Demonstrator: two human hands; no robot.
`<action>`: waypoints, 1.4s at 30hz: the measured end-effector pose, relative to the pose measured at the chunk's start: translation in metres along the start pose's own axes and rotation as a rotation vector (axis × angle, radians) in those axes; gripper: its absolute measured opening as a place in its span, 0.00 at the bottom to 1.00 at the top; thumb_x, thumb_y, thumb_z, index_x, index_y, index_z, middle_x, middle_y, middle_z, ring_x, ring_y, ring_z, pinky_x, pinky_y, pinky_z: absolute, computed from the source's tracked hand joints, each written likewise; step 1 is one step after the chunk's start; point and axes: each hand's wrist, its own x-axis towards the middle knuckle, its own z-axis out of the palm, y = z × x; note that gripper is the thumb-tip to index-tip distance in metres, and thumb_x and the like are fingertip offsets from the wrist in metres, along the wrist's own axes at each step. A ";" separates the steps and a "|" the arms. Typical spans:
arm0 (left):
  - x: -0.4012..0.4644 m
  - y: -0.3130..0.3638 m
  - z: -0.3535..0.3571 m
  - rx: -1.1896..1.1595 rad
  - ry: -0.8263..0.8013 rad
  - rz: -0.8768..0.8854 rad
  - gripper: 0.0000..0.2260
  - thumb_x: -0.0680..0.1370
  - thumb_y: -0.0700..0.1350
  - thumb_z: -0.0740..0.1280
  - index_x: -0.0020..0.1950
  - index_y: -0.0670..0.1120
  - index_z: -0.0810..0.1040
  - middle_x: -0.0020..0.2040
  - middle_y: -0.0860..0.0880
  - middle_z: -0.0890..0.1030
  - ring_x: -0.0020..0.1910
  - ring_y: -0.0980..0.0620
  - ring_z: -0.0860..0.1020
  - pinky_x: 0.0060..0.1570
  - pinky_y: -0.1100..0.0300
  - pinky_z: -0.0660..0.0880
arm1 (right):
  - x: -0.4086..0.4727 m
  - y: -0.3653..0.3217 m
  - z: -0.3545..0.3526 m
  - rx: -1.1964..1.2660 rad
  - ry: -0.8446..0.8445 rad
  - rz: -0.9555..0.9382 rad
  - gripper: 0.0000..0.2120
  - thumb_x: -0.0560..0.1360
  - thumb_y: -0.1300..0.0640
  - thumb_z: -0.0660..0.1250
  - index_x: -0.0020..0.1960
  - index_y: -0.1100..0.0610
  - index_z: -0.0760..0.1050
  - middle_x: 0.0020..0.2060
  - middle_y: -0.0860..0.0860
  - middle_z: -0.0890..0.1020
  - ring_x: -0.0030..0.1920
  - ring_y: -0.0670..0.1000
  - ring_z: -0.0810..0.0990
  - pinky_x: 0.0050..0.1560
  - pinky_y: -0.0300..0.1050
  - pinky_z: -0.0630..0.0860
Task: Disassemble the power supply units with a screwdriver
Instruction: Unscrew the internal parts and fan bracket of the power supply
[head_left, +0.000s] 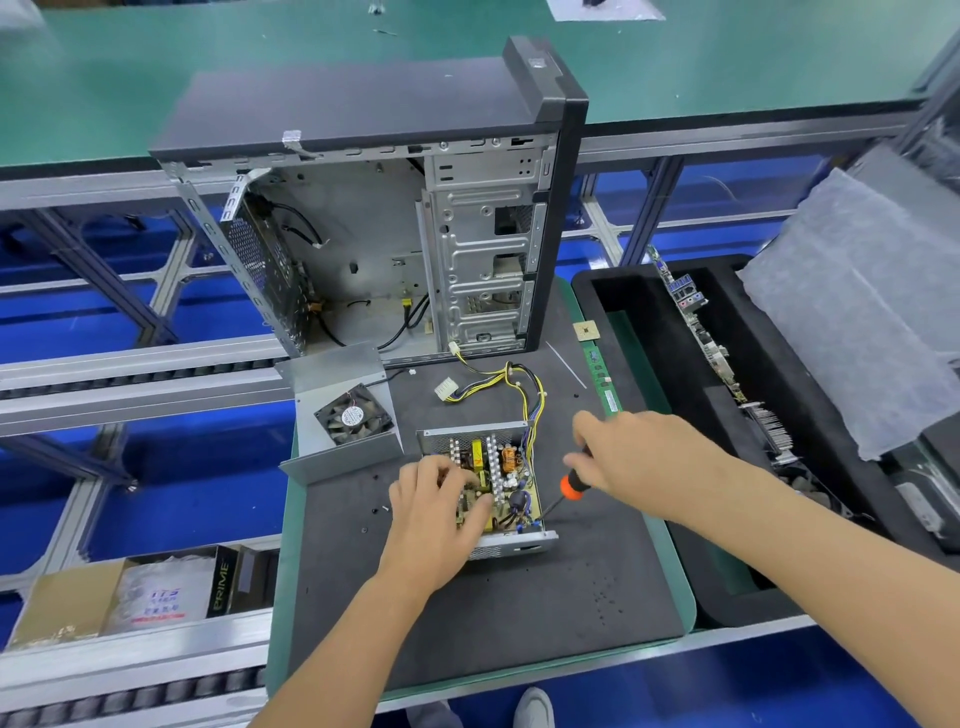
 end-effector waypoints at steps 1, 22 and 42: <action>0.000 0.000 -0.001 0.015 -0.006 0.018 0.19 0.78 0.61 0.56 0.55 0.52 0.79 0.53 0.55 0.71 0.55 0.50 0.66 0.56 0.51 0.66 | 0.000 0.002 0.003 0.104 -0.001 0.003 0.13 0.80 0.46 0.56 0.61 0.53 0.65 0.50 0.50 0.76 0.45 0.55 0.74 0.41 0.48 0.74; 0.002 -0.002 0.002 0.046 -0.090 -0.059 0.09 0.80 0.55 0.64 0.44 0.55 0.67 0.46 0.55 0.66 0.48 0.51 0.63 0.50 0.52 0.65 | 0.002 -0.019 -0.002 0.241 -0.024 0.092 0.26 0.74 0.26 0.52 0.45 0.50 0.67 0.32 0.49 0.69 0.31 0.51 0.67 0.27 0.43 0.60; 0.002 0.000 -0.001 0.089 -0.114 -0.078 0.10 0.81 0.56 0.61 0.43 0.54 0.68 0.46 0.55 0.66 0.49 0.50 0.63 0.51 0.52 0.64 | -0.003 -0.011 -0.003 0.275 -0.140 0.141 0.22 0.78 0.37 0.60 0.63 0.51 0.65 0.47 0.52 0.71 0.40 0.54 0.73 0.38 0.47 0.70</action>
